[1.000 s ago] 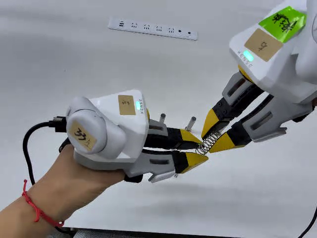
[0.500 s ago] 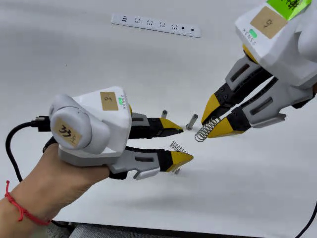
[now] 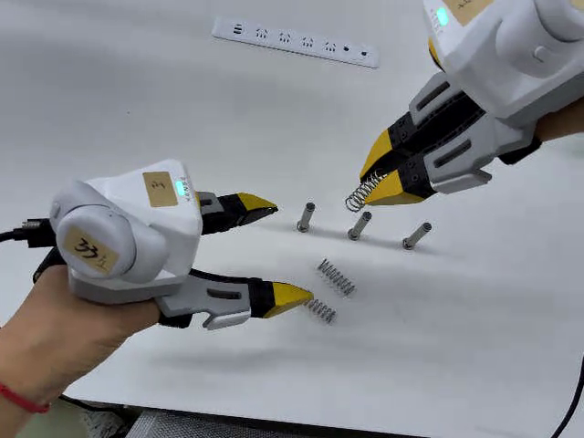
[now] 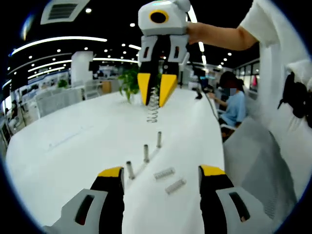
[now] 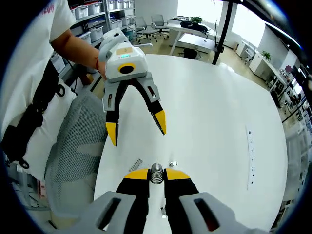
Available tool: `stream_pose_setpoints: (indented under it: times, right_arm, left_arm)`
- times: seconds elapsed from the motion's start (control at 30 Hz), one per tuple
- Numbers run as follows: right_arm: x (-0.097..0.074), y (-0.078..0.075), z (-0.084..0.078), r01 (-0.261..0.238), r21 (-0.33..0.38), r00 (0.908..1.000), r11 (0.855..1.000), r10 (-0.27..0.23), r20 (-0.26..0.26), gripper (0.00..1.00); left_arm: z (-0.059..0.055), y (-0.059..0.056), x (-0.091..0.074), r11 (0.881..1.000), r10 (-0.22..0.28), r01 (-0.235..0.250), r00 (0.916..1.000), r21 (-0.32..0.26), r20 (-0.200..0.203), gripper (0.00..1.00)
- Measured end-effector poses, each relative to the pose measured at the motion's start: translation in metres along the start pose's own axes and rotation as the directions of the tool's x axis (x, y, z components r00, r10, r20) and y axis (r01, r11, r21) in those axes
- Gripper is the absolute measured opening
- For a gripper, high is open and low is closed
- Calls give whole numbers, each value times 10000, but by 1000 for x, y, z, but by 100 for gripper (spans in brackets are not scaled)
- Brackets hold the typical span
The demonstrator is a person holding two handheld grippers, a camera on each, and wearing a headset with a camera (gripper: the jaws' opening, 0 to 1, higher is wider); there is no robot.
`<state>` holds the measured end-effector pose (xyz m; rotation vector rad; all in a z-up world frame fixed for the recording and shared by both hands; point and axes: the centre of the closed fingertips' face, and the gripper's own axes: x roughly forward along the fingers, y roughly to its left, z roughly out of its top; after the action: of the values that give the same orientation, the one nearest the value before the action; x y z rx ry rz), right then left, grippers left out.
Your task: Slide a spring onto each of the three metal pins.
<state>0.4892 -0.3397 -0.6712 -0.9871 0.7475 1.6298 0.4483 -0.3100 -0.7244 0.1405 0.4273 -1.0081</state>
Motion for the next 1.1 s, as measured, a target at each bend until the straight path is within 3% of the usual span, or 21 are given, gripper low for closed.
stream_pose_setpoints:
  times: [0.23, 0.33, 0.53, 0.83, 1.1]
  right_arm:
    - [17, -19, -2, 180, 238, 9998, 9996, -178, -60, 12]
    - [29, -29, -7, 281, 290, 9994, 9992, -276, -193, 12]
    - [45, -34, -13, 336, 368, 9987, 9988, -322, -390, 12]
    - [70, -43, -27, 371, 366, 9962, 9986, -340, -808, 12]
    - [81, -48, -30, 234, 468, 9957, 9986, -190, -909, 12]
  left_arm:
    - [-12, 12, 1, 9999, 149, -149, 9998, 60, -129, 77]
    - [-18, 14, 5, 9999, 132, -132, 9997, 29, -208, 87]
    - [-23, 12, 7, 10000, -12, 13, 9997, 15, -224, 97]
    - [-29, 12, 9, 9998, -116, 113, 9997, -139, -198, 100]
    - [-29, 15, 10, 9994, -74, 72, 10000, -349, -45, 100]
